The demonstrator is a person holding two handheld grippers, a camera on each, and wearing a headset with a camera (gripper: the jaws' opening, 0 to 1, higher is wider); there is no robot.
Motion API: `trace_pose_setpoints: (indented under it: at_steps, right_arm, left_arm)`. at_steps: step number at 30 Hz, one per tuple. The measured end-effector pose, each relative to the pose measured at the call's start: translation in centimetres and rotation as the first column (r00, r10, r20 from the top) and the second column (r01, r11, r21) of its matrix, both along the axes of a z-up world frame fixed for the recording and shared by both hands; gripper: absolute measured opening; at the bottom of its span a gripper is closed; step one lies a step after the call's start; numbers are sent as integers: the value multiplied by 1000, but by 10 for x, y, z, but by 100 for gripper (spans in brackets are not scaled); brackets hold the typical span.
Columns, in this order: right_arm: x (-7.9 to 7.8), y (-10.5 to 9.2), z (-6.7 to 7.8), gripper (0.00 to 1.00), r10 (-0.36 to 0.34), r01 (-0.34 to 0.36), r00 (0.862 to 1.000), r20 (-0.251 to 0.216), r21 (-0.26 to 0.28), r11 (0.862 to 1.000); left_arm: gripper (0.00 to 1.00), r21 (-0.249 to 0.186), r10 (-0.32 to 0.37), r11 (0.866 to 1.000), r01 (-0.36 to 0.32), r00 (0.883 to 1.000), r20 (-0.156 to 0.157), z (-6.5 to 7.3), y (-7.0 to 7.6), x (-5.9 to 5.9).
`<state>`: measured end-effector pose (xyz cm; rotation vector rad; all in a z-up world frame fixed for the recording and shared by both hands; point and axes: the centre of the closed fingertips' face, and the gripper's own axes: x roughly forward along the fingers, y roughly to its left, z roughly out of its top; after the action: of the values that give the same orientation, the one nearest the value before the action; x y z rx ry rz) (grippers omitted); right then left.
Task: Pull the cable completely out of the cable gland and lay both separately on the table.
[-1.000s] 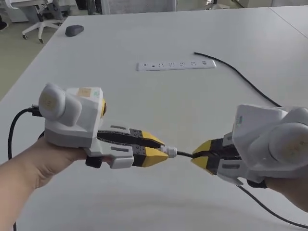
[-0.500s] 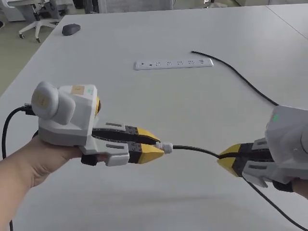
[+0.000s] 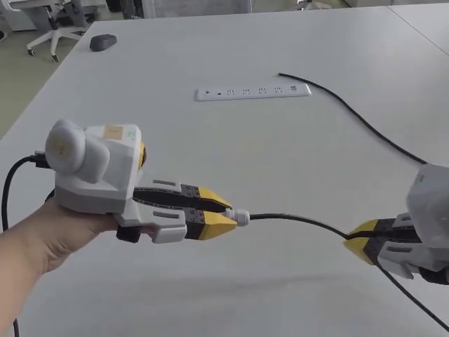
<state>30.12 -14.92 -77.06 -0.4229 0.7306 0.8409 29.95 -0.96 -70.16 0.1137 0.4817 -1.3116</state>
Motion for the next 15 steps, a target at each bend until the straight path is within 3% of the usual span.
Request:
trace_pose_setpoints:
  at_steps: [7,9,10,13,14,15]
  right_arm:
    - [3,3,-3,3,35,-34,999,21,-45,998]
    - [4,8,1,13,35,-35,999,21,-22,999]
    - [3,12,3,14,40,-40,999,7,-13,999]
    - [2,26,10,13,90,-89,995,41,-17,996]
    - [0,39,17,13,132,-133,990,54,14,991]
    - [1,45,23,14,130,-132,989,66,30,991]
  left_arm:
    - [15,-1,7,1000,-7,1000,5,1,1,3]
    - [15,1,13,1000,-13,1000,7,1,2,5]
    - [15,3,16,1000,-16,1000,5,0,3,6]
    - [15,9,29,1000,-29,1000,-4,-2,5,8]
    - [15,9,30,1000,-30,1000,-4,-3,6,8]
    - [15,11,31,999,-31,1000,-5,-3,7,9]
